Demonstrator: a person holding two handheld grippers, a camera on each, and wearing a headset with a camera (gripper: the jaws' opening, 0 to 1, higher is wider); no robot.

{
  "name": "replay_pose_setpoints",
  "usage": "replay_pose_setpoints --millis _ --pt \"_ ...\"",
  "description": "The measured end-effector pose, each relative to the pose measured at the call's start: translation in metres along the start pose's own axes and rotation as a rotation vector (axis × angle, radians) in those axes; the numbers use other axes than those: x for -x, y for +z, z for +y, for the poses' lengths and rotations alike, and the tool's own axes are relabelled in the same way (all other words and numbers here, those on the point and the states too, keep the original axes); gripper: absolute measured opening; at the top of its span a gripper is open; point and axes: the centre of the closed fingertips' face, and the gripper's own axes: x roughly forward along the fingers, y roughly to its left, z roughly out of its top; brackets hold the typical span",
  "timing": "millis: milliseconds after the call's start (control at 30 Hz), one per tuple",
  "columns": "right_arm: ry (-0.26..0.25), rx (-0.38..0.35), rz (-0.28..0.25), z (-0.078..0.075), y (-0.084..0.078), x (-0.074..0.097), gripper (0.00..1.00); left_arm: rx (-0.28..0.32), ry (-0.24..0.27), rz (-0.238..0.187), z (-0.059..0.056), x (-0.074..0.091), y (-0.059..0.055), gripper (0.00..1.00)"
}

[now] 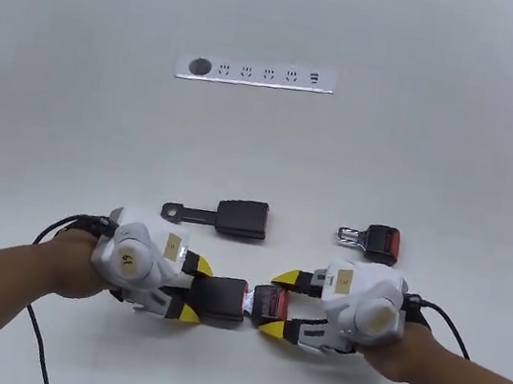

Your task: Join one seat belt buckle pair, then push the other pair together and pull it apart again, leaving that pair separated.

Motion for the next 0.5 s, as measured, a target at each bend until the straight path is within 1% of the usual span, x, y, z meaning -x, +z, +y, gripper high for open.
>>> replay_pose_setpoints --millis 67,133,233,267,300,333,367,400,433,467,500 --pt "-0.005 0.008 0.010 0.000 0.000 0.000 0.34 -0.001 0.003 0.013 -0.002 -0.001 0.002 0.32" --pt "-0.011 0.009 0.018 0.000 0.000 0.000 0.34 -0.010 0.008 0.027 -0.001 0.001 -0.001 0.33" --pt "-0.018 0.008 0.029 -0.001 -0.001 -0.001 0.35 -0.005 0.015 0.043 -0.002 0.000 -0.001 0.33" --pt "-0.024 0.001 0.043 0.000 -0.002 -0.002 0.35 -0.001 0.019 0.049 -0.002 0.000 0.000 0.33" --pt "-0.039 0.012 0.073 -0.002 -0.007 -0.001 0.35 -0.002 0.020 0.051 -0.002 0.000 -0.001 0.33" --pt "-0.041 0.009 0.059 0.000 -0.005 -0.003 0.36 0.002 0.019 0.059 -0.003 0.000 -0.002 0.35" --pt "-0.049 0.001 0.066 -0.002 -0.004 -0.003 0.38 -0.009 0.012 0.064 -0.006 0.000 -0.003 0.39" --pt "-0.050 0.000 0.070 0.000 -0.003 -0.003 0.42 -0.041 -0.012 0.074 -0.013 0.000 -0.004 0.44" --pt "-0.060 -0.003 0.079 0.000 -0.003 -0.003 0.47 -0.037 -0.023 0.072 -0.018 0.000 -0.003 0.55" --pt "-0.067 -0.009 0.081 -0.003 -0.005 -0.002 0.54 -0.021 -0.025 0.070 -0.021 0.000 -0.004 0.62" --pt "-0.073 -0.035 0.068 -0.004 -0.005 0.000 0.57 -0.005 -0.016 0.078 -0.019 0.002 -0.006 0.68"
